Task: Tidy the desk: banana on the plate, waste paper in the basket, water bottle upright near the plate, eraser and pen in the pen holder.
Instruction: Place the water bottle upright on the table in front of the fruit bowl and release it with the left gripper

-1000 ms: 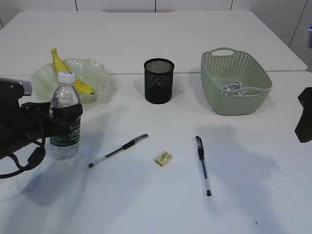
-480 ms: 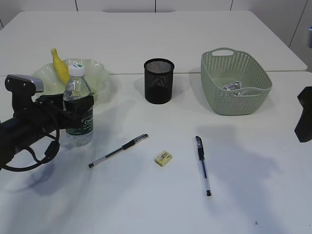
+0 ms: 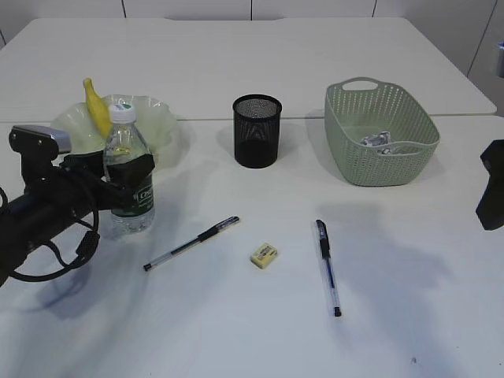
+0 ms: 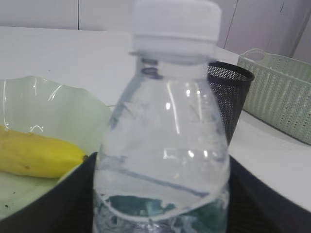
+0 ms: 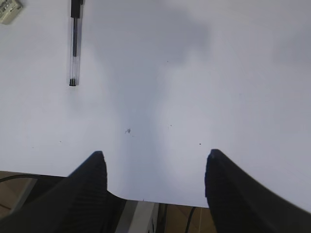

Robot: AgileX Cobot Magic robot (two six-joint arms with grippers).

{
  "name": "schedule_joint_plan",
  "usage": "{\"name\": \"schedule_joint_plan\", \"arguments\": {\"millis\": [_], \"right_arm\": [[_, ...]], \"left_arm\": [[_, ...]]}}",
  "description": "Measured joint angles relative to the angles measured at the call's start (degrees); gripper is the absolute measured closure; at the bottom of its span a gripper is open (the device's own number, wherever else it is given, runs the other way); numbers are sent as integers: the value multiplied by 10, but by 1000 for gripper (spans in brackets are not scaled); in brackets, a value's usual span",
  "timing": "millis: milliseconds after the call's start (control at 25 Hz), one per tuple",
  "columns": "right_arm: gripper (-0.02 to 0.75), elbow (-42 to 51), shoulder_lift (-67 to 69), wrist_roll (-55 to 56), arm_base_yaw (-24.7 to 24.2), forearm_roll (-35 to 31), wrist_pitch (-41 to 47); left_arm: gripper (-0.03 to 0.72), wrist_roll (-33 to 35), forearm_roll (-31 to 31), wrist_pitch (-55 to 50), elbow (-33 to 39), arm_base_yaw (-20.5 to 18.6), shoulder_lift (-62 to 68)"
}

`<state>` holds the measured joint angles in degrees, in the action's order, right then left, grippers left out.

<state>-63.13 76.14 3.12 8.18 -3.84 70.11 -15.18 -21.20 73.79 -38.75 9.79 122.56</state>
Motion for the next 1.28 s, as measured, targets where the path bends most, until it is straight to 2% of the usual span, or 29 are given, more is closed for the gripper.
{"name": "schedule_joint_plan", "arguments": {"millis": [240,480,1280], "right_arm": [[265,0,0,2,0,0,0],[265,0,0,3,0,0,0],[265,0,0,5,0,0,1]], "left_arm": [[179,3,0,-5,31,0,-14],[104,3,-3,-69,48,0,-39],[95,3,-8,-76,52,0,-235]]}}
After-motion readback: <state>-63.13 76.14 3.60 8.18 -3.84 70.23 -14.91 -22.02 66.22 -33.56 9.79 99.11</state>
